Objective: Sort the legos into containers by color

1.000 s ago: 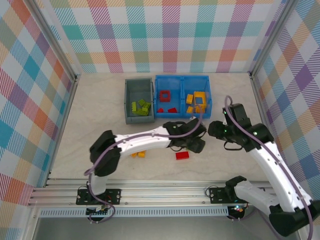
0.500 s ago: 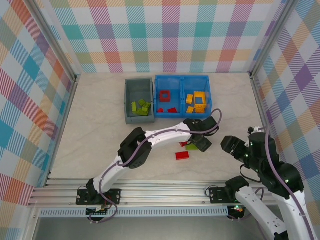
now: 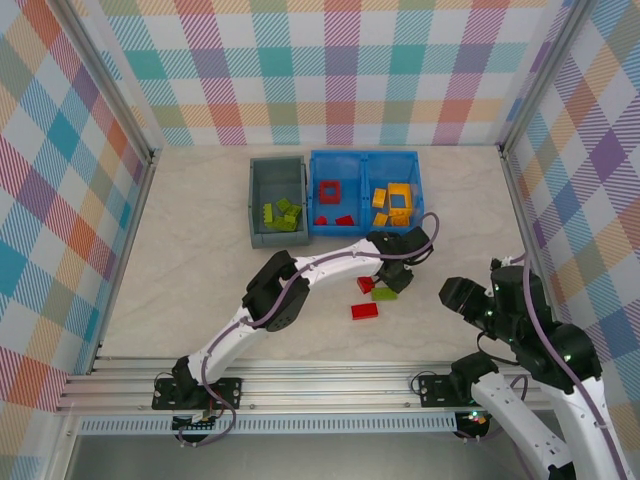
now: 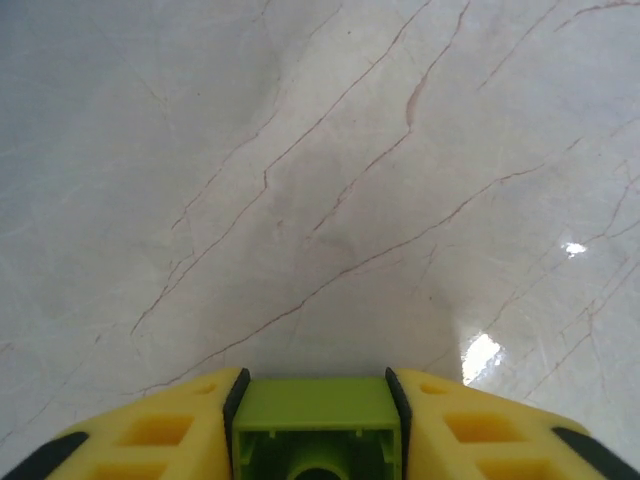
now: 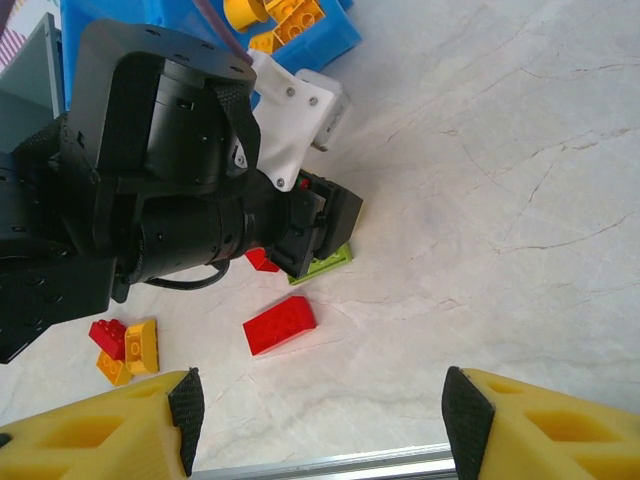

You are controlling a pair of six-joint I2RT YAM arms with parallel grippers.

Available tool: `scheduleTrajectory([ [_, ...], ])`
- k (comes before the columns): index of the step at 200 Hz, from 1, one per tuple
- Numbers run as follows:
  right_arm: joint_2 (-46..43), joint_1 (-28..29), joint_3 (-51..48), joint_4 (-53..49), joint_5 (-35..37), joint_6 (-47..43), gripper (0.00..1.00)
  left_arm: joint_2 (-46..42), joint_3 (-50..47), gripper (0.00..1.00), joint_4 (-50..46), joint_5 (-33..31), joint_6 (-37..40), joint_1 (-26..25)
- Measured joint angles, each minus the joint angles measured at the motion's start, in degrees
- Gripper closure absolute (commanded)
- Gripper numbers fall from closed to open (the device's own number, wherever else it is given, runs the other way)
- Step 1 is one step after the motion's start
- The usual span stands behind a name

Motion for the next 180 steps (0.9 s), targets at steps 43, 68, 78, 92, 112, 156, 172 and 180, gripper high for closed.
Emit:
scheduleTrajectory([
  [43,2.23,0.00,-0.07,2.49,-3.28,-2.47,0.36,-5.60,-8.26,0.71,2.73,-2.03,-3.34,0.20],
  [68,6.34,0.02,0.02,7.02,-9.88,-7.28,0.39,-17.75,-19.61,0.71,4.52,-3.21,-7.43,1.51],
  [78,8.79,0.17,0.26,8.96,-12.52,-9.46,0.40,-23.98,-23.39,0.71,4.85,-3.82,-9.05,2.69],
  [92,12.48,1.27,0.61,11.74,-15.41,-11.80,0.41,-32.74,-27.45,0.71,5.55,-4.66,-11.06,5.62],
  [112,17.81,7.10,0.70,16.09,-15.89,-14.21,0.40,-43.21,-30.84,0.71,6.16,-5.68,-13.40,12.55],
  [156,31.52,24.15,3.06,27.04,-11.02,-15.52,0.40,-44.96,-31.19,0.72,6.45,-5.55,-15.39,28.72],
  [172,36.11,27.52,4.13,31.67,-9.14,-15.32,0.39,-38.49,-27.82,0.72,6.03,-5.46,-15.80,31.98],
  [180,38.32,29.11,4.74,34.25,-7.82,-15.26,0.38,-34.58,-25.16,0.73,5.51,-5.55,-16.22,32.98],
])
